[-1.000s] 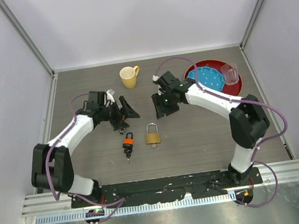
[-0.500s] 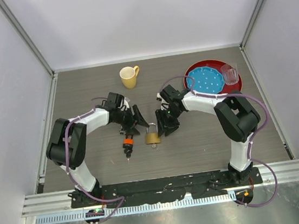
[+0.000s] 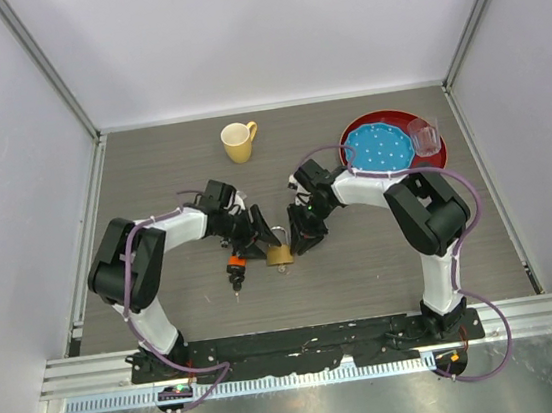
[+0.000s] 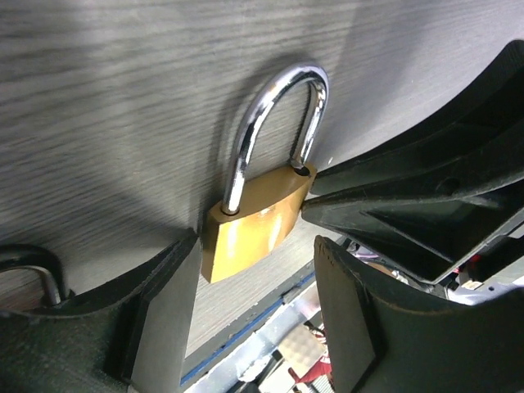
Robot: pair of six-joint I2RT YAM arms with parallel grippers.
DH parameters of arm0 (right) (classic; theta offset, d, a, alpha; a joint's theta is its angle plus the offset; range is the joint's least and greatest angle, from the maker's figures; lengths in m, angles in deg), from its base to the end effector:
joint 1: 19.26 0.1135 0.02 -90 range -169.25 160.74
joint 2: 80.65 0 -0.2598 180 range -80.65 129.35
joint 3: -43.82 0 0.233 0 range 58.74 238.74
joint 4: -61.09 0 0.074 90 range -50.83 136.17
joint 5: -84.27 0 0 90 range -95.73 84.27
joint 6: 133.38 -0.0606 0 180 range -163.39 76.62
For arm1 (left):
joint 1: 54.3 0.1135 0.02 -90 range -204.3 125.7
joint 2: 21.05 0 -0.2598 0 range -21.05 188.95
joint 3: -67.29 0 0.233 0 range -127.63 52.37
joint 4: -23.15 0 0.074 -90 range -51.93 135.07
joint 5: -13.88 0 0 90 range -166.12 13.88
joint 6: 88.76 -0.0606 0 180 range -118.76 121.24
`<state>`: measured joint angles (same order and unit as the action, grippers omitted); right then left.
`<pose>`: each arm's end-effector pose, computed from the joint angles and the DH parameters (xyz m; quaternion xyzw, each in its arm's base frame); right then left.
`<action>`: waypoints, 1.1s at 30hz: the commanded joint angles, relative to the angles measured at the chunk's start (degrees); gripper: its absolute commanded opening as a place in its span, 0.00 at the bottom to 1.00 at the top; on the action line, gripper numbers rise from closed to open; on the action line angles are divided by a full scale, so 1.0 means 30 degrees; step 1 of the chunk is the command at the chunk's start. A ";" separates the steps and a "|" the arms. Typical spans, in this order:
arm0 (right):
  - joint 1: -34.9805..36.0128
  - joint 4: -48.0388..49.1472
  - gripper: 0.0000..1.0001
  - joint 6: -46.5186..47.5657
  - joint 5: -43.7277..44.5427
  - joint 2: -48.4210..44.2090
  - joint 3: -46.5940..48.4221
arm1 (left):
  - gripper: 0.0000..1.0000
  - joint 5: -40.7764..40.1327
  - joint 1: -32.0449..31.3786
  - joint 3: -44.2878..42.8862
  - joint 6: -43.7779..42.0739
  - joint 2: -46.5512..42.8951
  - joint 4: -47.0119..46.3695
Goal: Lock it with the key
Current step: Move the lock to the center of the board, then adjust the lock at the center of the board.
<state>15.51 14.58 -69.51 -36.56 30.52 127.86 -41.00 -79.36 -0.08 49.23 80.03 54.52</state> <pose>0.2753 0.2289 0.1286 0.1096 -0.9487 -0.2963 0.0151 0.2713 -0.1654 0.1271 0.1212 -0.9253 0.3592 0.0100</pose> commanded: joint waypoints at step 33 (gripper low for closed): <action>-0.1684 0.3414 0.30 -0.1720 -0.0829 -0.0962 -0.1918 | 0.55 -0.1858 -0.1872 -0.2085 -0.1637 -0.0441 -0.0455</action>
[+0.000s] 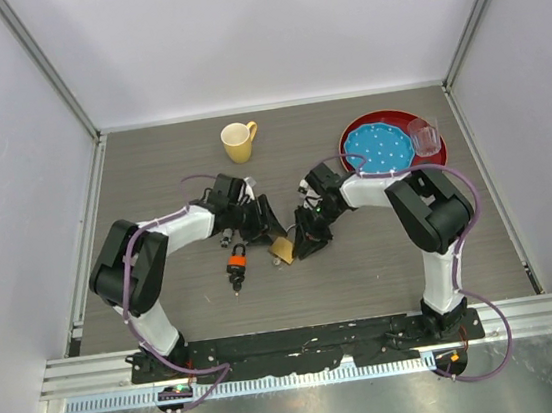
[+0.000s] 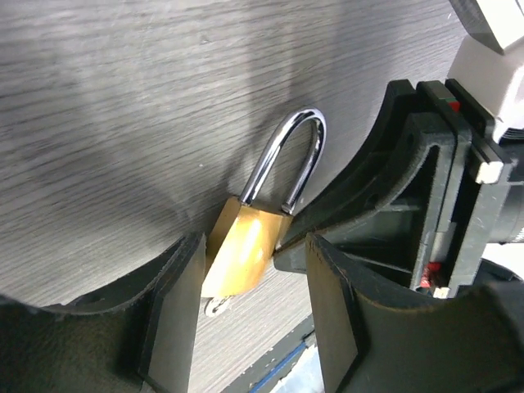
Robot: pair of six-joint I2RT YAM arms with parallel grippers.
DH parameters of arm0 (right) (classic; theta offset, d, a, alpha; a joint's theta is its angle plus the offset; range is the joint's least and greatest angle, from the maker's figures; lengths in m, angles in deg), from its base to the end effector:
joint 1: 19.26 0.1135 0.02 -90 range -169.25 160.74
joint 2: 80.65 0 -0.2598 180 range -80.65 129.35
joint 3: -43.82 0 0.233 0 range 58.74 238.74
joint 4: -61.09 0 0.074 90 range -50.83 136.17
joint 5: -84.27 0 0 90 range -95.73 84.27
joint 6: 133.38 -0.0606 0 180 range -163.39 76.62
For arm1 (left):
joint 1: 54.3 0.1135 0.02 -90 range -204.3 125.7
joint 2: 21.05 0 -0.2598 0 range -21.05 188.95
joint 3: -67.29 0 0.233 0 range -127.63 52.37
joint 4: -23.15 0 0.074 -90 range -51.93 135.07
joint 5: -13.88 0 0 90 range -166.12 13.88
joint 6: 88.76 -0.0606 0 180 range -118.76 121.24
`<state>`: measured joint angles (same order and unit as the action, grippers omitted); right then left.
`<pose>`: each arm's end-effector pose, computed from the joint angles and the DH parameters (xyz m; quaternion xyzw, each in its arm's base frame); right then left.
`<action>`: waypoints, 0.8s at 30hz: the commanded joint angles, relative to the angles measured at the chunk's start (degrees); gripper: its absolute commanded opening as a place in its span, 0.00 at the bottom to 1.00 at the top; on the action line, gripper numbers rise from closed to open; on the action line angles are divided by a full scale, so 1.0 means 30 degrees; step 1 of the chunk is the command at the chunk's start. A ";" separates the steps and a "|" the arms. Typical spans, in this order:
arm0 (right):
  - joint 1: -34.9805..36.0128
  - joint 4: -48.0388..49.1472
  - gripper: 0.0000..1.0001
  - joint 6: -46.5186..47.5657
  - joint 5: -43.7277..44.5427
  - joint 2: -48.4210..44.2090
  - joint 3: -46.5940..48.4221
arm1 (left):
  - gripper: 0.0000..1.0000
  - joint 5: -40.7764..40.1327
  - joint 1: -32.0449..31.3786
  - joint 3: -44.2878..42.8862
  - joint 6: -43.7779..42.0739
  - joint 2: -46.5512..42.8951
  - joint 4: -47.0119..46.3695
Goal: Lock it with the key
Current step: Adjust the lock at the center of the board.
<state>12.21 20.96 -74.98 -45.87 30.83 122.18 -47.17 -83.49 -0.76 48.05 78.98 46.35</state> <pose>0.2738 0.2134 0.1127 0.0489 -0.9293 -0.3609 0.0610 0.2785 -0.1892 0.1416 -0.0676 0.9245 -0.3663 0.0815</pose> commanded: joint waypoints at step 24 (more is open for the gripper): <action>-0.2197 0.3718 0.41 -0.2652 0.1396 -0.0220 0.0034 | 0.53 0.0779 0.0706 -0.6169 -0.4557 0.4214 0.4391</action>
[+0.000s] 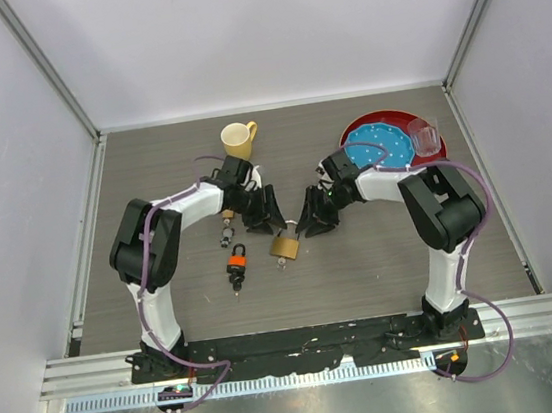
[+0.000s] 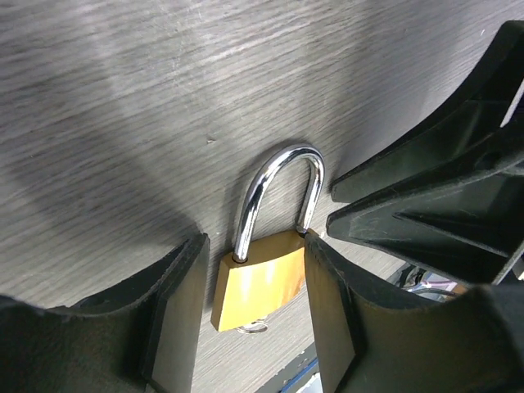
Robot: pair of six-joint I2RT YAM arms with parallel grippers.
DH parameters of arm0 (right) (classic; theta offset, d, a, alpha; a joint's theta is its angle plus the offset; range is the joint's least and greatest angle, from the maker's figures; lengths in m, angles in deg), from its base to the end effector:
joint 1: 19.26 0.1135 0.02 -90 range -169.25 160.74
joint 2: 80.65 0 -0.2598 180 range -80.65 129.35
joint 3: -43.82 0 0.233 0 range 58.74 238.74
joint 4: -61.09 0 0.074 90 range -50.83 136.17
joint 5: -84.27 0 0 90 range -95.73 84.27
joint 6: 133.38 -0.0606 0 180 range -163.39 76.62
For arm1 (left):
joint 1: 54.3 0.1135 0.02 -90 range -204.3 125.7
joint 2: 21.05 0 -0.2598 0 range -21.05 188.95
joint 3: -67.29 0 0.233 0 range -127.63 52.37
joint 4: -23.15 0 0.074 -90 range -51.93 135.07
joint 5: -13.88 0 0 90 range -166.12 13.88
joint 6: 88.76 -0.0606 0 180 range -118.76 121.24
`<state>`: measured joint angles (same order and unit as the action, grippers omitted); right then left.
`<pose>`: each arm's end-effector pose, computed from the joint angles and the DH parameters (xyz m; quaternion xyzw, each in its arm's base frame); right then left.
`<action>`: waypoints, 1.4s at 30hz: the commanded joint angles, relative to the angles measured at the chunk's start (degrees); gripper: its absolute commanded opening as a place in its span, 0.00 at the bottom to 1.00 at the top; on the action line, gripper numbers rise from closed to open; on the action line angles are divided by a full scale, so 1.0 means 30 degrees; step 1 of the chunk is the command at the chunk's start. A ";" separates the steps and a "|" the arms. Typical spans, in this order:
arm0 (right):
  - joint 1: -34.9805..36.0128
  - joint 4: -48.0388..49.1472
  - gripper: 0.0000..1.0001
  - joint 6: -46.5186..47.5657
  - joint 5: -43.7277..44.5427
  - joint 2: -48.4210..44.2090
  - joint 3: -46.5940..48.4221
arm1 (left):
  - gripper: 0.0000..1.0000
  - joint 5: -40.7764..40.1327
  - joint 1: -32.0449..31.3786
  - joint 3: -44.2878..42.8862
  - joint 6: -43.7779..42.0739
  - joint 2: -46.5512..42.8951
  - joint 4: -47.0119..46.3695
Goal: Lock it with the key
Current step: Adjust the lock at the center of the board, then pick up the lock from the center of the board.
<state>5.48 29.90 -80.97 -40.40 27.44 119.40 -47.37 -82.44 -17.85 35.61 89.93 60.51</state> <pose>0.3053 0.1786 0.1242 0.0367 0.9313 0.3607 0.0357 0.3214 -0.2049 0.1410 0.0062 0.9441 -0.3229 0.0666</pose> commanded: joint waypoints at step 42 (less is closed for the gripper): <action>-0.1299 -0.1661 0.24 0.0367 -0.0248 -0.1780 0.2833 | 0.00 0.4536 0.0853 -0.4539 -0.1725 0.0040 0.2179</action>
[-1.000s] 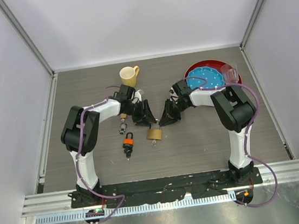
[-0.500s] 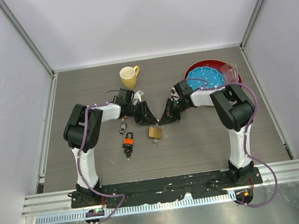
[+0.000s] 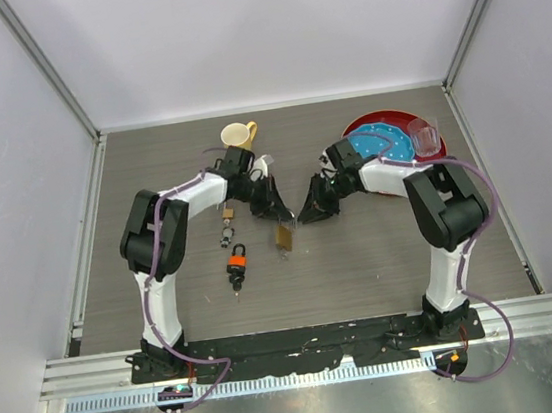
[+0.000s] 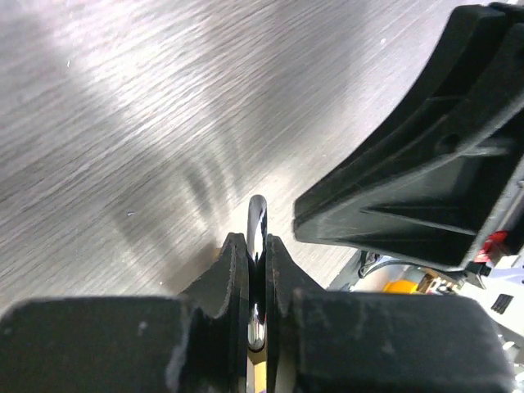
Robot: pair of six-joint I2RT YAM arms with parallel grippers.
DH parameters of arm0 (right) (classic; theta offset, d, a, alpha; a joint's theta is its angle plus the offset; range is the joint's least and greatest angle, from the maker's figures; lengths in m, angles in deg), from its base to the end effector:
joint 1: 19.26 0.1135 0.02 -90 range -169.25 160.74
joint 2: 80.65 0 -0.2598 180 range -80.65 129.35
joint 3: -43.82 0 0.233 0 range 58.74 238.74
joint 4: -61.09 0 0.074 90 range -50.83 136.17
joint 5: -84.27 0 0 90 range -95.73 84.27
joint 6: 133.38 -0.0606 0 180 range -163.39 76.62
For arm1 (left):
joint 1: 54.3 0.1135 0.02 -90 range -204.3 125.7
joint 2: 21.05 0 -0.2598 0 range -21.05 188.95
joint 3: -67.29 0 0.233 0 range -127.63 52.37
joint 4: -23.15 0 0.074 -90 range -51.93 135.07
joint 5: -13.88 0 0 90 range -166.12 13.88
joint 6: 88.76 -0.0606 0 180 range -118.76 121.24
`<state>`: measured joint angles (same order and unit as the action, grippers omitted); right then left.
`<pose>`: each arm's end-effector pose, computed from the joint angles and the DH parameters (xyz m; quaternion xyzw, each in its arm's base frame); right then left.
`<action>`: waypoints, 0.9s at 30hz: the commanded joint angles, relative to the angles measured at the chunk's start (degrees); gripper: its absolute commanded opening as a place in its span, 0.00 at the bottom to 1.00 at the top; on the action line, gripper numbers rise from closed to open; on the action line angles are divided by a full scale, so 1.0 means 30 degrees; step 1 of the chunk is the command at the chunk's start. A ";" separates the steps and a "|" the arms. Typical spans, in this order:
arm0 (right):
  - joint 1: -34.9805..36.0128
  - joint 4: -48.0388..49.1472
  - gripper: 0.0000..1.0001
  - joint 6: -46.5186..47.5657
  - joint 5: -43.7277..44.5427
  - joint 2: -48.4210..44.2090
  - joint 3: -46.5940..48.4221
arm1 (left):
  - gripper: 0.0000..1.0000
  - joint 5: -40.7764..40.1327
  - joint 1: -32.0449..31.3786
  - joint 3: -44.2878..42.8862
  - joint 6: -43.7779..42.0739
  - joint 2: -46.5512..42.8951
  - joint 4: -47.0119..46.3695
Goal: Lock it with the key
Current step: Pick up the lock from the center of the board.
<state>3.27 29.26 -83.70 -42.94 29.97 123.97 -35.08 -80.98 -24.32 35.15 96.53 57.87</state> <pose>0.3269 0.1753 0.1303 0.0668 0.9209 0.3826 0.0321 0.3470 -0.2189 0.1374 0.0314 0.9099 -0.4123 0.0335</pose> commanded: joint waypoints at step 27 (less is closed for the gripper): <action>-0.1708 0.7908 0.70 -0.2553 -0.8806 -0.8106 0.1548 | 0.00 0.9435 0.1158 -0.7519 -0.2579 -0.6585 0.6419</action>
<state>-2.41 36.76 -83.04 -62.79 8.95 128.87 -15.02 -77.50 -47.84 21.30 82.91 82.98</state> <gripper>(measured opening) 0.726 0.079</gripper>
